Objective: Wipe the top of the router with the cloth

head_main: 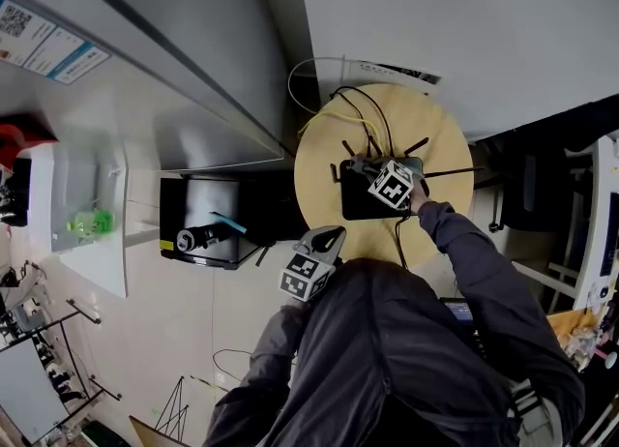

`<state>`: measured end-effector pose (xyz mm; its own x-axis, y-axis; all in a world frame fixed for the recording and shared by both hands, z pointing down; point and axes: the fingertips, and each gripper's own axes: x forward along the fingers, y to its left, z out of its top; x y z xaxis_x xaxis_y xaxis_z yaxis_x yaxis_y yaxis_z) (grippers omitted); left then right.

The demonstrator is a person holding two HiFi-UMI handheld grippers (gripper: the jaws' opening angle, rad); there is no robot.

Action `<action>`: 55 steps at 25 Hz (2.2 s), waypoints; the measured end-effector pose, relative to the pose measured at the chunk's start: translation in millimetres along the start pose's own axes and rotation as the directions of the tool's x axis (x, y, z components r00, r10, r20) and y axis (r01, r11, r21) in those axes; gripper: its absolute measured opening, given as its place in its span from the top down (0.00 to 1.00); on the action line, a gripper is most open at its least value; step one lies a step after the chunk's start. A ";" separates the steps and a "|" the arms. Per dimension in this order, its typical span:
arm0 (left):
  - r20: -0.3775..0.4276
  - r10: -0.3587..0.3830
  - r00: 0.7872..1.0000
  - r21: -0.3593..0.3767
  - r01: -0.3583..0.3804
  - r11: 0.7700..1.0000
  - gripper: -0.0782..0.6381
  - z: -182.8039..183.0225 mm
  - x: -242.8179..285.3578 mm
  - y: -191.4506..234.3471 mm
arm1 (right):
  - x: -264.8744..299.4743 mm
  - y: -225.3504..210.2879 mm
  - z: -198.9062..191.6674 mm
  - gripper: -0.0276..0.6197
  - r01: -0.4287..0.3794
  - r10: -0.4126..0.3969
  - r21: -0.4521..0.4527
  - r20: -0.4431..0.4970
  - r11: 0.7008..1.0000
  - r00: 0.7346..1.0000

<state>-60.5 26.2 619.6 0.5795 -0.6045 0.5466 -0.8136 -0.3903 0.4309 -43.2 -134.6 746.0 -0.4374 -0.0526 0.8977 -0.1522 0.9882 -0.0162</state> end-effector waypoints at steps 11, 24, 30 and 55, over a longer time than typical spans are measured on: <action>-0.031 -0.050 0.998 0.035 0.051 0.998 0.89 0.7 14.6 -8.8 | -6.3 42.6 -16.0 0.90 -0.038 0.038 -0.007 0.002 0.999 0.999; -0.043 -0.064 0.997 0.049 0.067 0.997 0.89 1.0 21.8 -12.3 | -16.2 98.0 -32.8 0.90 -0.121 0.121 -0.022 -0.001 0.992 0.993; -0.044 -0.072 0.996 0.053 0.074 0.996 0.89 2.2 24.6 -14.0 | -19.8 120.2 -44.4 0.90 -0.159 0.159 -0.016 -0.007 0.987 0.987; -0.061 -0.025 0.998 0.031 0.027 0.999 0.89 -3.4 16.5 -12.9 | -25.7 -43.1 -56.3 0.90 0.006 -0.006 0.022 -0.022 1.000 1.000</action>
<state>-40.2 23.5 625.5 0.6015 -0.5514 0.5781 -0.7988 -0.4275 0.4234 24.5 -167.8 748.5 -0.4167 -0.0549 0.9074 -0.1740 0.9845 -0.0204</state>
